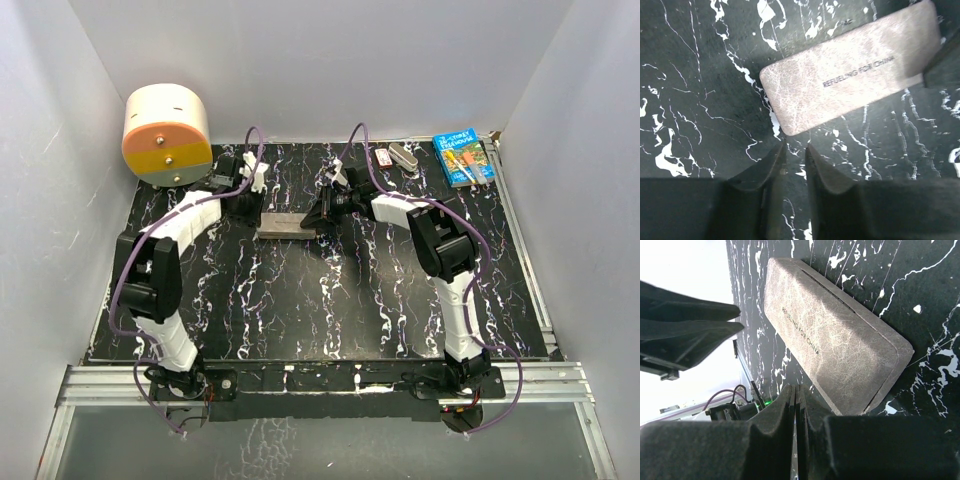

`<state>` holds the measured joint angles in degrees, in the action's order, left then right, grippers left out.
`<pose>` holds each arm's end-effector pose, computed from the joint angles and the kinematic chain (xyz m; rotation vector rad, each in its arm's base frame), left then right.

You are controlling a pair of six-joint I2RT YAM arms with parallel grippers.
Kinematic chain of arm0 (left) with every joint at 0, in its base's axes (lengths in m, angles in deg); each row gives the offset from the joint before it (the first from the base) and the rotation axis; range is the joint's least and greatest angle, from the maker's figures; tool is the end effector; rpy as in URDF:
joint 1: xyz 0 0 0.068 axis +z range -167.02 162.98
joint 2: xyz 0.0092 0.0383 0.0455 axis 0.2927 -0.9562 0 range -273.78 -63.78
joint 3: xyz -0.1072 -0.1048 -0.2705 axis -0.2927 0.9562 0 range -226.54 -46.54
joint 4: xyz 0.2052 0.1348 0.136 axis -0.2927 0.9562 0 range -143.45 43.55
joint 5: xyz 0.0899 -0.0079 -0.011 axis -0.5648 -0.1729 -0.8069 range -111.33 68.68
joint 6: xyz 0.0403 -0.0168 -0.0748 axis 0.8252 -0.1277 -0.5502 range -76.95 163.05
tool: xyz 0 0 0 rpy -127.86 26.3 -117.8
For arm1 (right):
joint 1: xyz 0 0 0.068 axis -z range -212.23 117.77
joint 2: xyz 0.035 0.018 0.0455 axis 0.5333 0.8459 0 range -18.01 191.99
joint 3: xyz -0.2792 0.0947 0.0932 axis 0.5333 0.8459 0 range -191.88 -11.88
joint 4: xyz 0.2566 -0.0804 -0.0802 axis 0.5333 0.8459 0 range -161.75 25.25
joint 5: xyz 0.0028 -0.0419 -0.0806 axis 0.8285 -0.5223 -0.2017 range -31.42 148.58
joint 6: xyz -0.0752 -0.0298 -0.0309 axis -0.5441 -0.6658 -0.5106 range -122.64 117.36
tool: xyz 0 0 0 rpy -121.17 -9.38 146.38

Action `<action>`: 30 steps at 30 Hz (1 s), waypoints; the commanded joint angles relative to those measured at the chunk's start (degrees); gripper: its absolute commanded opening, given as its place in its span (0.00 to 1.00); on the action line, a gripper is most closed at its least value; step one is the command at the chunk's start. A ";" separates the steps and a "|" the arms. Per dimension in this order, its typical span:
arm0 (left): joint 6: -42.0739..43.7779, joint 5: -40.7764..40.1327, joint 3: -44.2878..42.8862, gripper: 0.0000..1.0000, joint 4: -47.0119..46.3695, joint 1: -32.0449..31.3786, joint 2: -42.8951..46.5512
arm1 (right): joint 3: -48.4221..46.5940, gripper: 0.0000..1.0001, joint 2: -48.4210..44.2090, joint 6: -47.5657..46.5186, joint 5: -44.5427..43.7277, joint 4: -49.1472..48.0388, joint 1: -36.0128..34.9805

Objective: Organize the sunglasses
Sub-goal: Close the sunglasses case at the center of the board.

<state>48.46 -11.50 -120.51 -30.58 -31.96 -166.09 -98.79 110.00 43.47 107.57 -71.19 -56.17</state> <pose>0.4218 -0.1260 0.2185 0.5092 2.4143 -0.2834 0.4681 0.2710 0.1392 -0.0208 2.5224 1.5587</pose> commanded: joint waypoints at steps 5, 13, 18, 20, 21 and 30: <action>-1.39 1.08 -2.98 0.00 1.59 1.54 0.79 | -0.63 0.07 1.63 -0.40 -0.91 -2.93 0.15; -5.26 1.61 -8.01 0.00 2.27 5.92 -8.74 | -0.36 0.08 1.65 -1.51 -1.88 -1.23 0.18; -6.57 2.52 -10.11 0.00 3.78 6.68 -11.70 | -0.65 0.07 2.21 -1.72 -2.02 -0.73 0.26; -7.10 3.68 -9.71 0.00 3.61 6.68 -11.74 | -0.78 0.07 2.54 -2.05 -2.57 -0.21 0.23; -7.17 3.98 -9.41 0.00 3.11 6.67 -11.50 | -0.86 0.07 2.74 -2.30 -2.89 0.20 0.24; -10.26 8.17 -9.57 0.00 0.22 6.77 -8.05 | -2.67 0.08 4.01 -5.28 -5.65 4.84 -0.01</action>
<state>40.57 -7.52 -128.18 -29.26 -25.10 -179.16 -100.06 112.12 41.65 106.48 -69.21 -56.13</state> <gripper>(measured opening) 0.007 0.081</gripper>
